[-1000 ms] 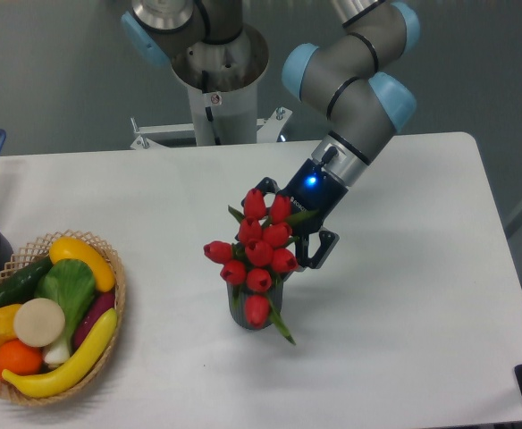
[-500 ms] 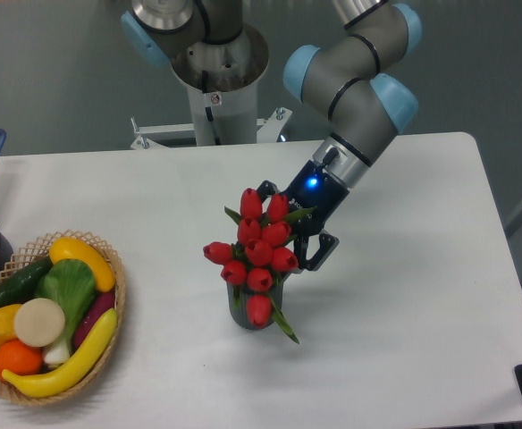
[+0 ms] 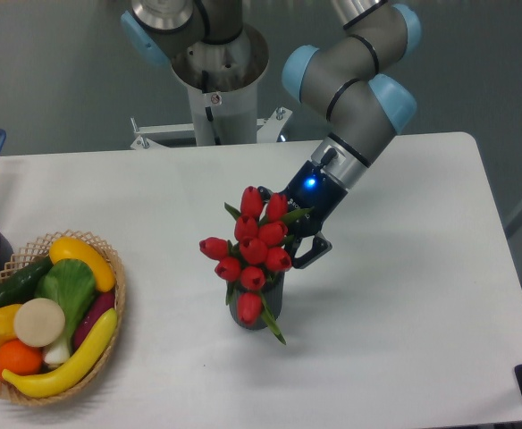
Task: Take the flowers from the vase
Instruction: 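Close the gripper on the bunch of tulip stems, then lift the gripped tulips straight up out of the grey vase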
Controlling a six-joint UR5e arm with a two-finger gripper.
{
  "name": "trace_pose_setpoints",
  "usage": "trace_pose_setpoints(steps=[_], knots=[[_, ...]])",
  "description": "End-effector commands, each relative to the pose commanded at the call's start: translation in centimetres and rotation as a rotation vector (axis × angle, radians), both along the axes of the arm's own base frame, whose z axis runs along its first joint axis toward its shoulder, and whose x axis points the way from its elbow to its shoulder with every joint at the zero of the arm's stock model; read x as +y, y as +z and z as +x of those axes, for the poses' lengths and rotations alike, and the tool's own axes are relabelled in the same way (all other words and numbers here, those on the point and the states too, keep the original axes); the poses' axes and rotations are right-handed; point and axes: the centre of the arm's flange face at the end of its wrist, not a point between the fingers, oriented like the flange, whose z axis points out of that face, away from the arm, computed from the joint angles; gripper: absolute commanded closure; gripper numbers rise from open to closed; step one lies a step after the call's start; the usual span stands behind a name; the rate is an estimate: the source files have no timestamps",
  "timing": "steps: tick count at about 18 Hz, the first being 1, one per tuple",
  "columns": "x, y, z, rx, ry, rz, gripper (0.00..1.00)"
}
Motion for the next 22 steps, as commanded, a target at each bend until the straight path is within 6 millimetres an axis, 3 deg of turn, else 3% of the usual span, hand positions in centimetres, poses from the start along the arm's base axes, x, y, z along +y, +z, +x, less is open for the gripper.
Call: trace_pose_setpoints(steps=[7,14,22], knots=[[0.0,2.2,-1.1,-0.028,0.052,-0.003,0.49],[-0.3,4.7,-0.9,-0.06,0.087,0.022,0.49],[-0.6,8.7,-1.8,-0.121,0.152,0.052,0.49]])
